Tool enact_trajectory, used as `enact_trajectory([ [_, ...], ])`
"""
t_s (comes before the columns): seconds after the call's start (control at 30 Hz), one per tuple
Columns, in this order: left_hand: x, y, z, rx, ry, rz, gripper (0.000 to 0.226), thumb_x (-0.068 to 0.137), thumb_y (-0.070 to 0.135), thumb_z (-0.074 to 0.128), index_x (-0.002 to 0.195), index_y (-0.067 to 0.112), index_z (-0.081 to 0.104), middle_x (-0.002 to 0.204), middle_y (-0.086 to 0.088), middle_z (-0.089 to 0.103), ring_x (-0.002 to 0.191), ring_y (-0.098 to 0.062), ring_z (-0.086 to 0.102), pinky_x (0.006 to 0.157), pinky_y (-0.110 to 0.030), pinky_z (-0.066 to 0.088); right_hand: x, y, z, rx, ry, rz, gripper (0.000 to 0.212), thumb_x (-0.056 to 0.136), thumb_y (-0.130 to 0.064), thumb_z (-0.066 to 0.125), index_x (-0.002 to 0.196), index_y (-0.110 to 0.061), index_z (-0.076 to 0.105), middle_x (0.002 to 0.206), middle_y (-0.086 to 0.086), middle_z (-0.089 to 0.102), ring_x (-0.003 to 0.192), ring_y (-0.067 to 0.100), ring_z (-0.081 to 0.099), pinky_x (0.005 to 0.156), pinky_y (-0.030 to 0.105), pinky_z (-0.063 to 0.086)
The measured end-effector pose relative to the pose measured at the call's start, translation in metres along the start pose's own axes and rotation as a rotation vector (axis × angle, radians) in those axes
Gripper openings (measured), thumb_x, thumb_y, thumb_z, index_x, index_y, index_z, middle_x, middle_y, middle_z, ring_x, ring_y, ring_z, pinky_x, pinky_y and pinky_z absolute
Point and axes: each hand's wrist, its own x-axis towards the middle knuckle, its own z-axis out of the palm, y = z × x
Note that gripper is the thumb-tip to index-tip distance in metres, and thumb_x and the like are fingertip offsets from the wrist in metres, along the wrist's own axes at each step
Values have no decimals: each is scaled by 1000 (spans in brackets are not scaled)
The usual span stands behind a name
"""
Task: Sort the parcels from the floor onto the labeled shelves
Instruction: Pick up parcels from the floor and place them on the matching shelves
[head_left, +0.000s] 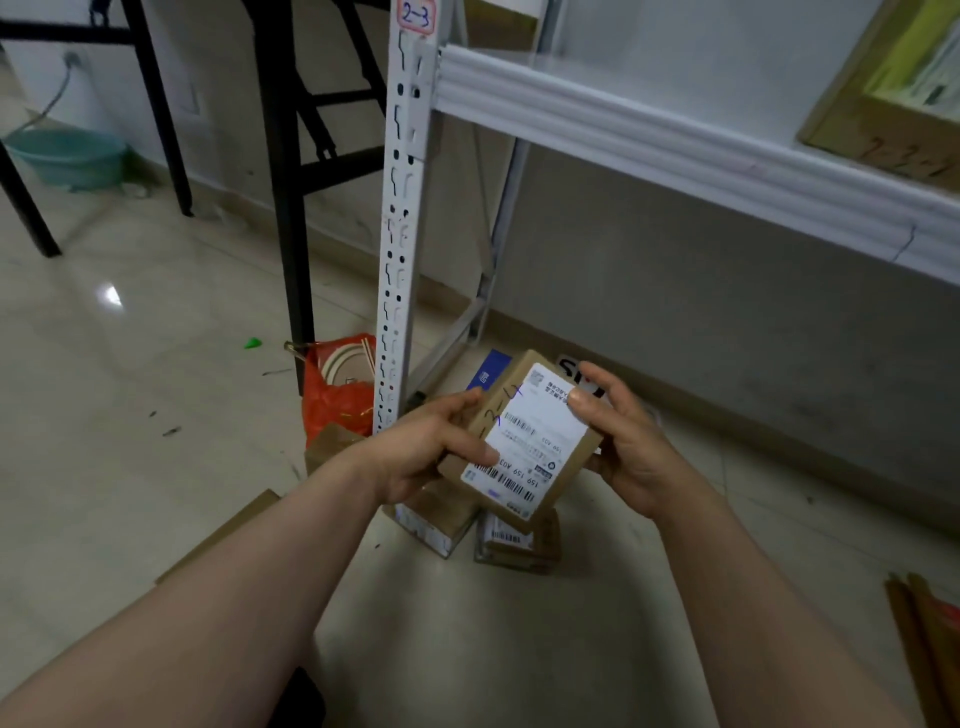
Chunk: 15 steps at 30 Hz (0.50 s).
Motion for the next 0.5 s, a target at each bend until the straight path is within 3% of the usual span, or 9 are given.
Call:
enact_trajectory([
  [0.1,1,-4,-2,-164,76,104,109,66,-4,74,155,21,17,116,-9,71,105,-33,68,93,-48,52,-1,1,-2,136,55,-10,66,76,-36,80,136,-30,53,104,0,76,97,19,69,81,39,53],
  [0.17,-1,-3,-6,-338,48,170,102,70,-5,71,154,19,19,124,-17,63,106,-34,65,80,-43,57,-1,-1,-4,253,82,-19,68,78,-29,79,140,-22,51,119,10,70,105,29,61,82,44,50],
  [0.23,-4,-2,-8,-426,-6,174,91,73,-6,68,152,14,26,134,-22,58,118,-37,61,86,-44,56,-2,-3,-5,333,97,-26,70,77,-28,75,141,-18,49,120,12,68,106,33,55,79,43,52],
  [0.33,-6,-1,3,-286,-36,118,74,75,2,71,143,8,43,132,-17,63,122,-32,60,106,-48,45,-3,-9,-2,384,127,-40,65,77,-26,74,137,-14,50,117,10,70,108,31,63,91,50,53],
  [0.43,-6,8,16,-193,6,170,66,76,7,73,138,10,48,129,-14,65,119,-31,63,93,-44,55,-8,-22,0,418,162,-100,45,74,-28,75,113,-16,56,107,9,73,104,28,69,84,46,56],
  [0.5,-6,21,27,-226,22,252,66,76,6,73,138,11,48,129,-15,65,118,-32,64,82,-40,59,-16,-34,-2,445,163,-148,39,74,-29,76,106,-17,56,109,12,74,104,28,70,91,51,54],
])
